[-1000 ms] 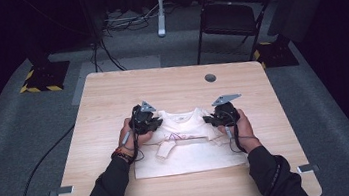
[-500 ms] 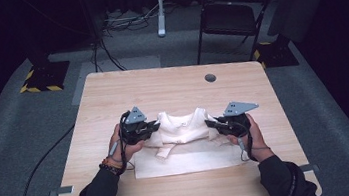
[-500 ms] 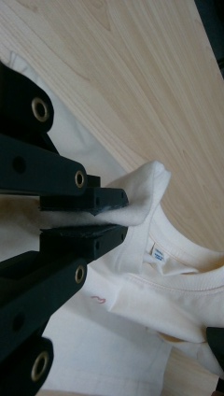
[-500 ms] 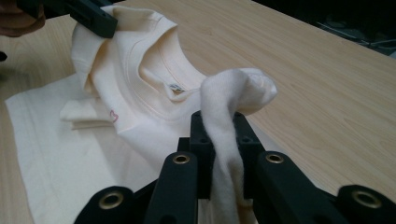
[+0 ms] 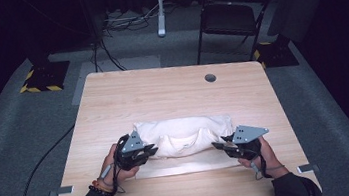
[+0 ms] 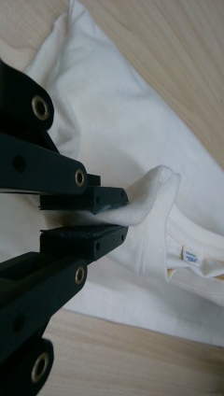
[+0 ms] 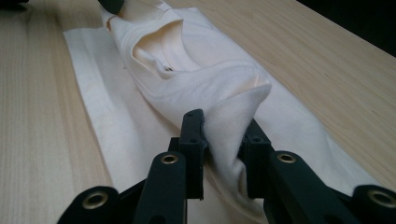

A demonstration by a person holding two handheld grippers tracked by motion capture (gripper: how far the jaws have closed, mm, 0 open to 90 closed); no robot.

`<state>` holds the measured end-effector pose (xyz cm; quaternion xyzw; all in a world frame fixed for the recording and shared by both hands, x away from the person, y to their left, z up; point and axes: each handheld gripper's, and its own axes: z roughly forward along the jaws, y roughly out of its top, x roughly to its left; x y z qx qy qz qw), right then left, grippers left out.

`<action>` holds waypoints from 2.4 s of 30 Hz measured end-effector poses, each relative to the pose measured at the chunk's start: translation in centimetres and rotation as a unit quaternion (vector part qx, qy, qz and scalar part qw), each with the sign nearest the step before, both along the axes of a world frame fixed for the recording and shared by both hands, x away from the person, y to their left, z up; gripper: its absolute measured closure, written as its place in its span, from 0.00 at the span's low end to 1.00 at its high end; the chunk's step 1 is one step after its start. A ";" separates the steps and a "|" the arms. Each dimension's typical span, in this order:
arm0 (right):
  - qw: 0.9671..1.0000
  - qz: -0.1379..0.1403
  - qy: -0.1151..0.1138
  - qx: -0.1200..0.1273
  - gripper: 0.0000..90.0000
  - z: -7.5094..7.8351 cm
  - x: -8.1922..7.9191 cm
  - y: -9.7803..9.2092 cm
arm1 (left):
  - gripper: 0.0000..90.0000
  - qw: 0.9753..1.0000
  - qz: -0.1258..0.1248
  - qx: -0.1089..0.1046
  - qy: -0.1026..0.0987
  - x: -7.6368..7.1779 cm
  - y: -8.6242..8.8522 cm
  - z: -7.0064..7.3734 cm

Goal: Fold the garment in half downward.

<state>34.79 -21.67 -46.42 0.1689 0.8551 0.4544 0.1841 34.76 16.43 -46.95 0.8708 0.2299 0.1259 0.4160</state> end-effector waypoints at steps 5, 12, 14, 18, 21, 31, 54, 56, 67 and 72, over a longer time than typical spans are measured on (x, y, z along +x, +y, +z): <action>1.000 0.018 -0.003 -0.015 0.83 -0.9 -1.3 -0.1 | 0.89 1.000 -0.015 0.014 0.003 -0.9 0.1 -0.7; 1.000 0.024 -0.003 -0.016 0.82 -1.2 -1.7 -0.2 | 0.86 0.999 -0.039 0.028 0.015 -2.2 0.4 -1.7; 0.998 0.045 -0.001 -0.045 0.77 -2.0 -3.1 -0.4 | 0.86 0.998 -0.044 0.035 0.017 -2.5 0.5 -1.8; 0.998 0.045 0.011 -0.043 0.74 -2.6 -3.6 -0.9 | 0.83 0.997 -0.056 0.042 0.022 -3.0 0.7 -2.3; 0.998 0.056 0.018 -0.038 0.71 -2.7 -4.0 -1.3 | 0.82 0.997 -0.059 0.051 0.026 -3.3 0.9 -2.6; 0.996 0.056 0.036 -0.061 0.69 -3.7 -4.8 -1.8 | 0.78 0.996 -0.062 0.048 0.042 -3.8 2.0 -3.2; 0.997 0.007 0.059 -0.044 0.31 -3.9 -5.4 -4.0 | 0.45 0.997 -0.043 0.041 0.044 -4.9 3.2 -3.3; 0.997 -0.001 0.060 -0.045 0.26 -3.9 -5.4 -4.0 | 0.36 0.998 -0.031 0.031 0.046 -5.0 3.4 -3.3; 0.997 -0.044 0.058 -0.037 0.06 -3.6 -5.1 -4.2 | 0.06 0.999 -0.007 0.005 0.046 -4.8 2.8 -3.3; 0.996 -0.041 0.059 -0.042 0.05 -3.4 -4.8 -3.5 | 0.05 1.000 -0.012 0.009 0.026 -4.5 1.3 -2.6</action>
